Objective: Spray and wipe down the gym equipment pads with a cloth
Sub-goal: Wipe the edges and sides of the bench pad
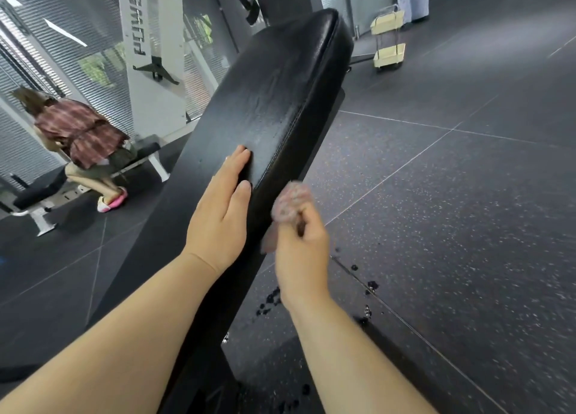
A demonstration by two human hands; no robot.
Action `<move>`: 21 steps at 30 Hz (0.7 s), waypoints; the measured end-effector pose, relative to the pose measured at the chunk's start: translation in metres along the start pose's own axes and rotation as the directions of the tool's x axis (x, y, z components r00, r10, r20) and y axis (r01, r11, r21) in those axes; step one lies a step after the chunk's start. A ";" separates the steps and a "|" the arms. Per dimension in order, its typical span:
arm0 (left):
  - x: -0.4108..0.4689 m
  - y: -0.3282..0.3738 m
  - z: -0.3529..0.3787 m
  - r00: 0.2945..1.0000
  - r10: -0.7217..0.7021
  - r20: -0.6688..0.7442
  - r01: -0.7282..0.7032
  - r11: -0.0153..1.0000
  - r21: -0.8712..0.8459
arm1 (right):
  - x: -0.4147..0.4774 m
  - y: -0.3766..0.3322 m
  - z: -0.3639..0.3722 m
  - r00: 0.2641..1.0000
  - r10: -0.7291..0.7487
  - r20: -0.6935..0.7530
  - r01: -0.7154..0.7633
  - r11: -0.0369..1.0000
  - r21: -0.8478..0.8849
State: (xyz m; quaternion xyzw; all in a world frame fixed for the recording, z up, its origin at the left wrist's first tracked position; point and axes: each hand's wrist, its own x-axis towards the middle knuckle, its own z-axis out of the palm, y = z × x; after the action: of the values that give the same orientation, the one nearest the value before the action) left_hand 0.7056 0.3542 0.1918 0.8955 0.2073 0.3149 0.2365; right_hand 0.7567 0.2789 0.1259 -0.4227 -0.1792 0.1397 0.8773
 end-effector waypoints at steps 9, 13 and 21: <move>-0.030 -0.027 -0.017 0.998 -0.041 0.052 0.035 0.994 0.103 | 0.088 -0.061 -0.021 0.997 0.079 -0.027 -0.081 0.994 -0.069; -0.029 -0.026 -0.015 0.999 -0.020 0.028 0.017 0.996 0.092 | 0.084 -0.050 -0.006 0.986 0.164 0.022 -0.165 0.985 0.049; -0.028 -0.033 -0.015 1.000 -0.015 0.018 0.014 0.999 0.039 | -0.030 0.011 -0.013 0.981 0.188 0.047 -0.173 0.960 -0.219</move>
State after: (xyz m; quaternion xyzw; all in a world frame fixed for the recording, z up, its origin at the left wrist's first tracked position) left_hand 0.6681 0.3710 0.1709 0.9014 0.2175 0.3007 0.2231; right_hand 0.7339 0.2647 0.1040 -0.5244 -0.1832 0.2131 0.8037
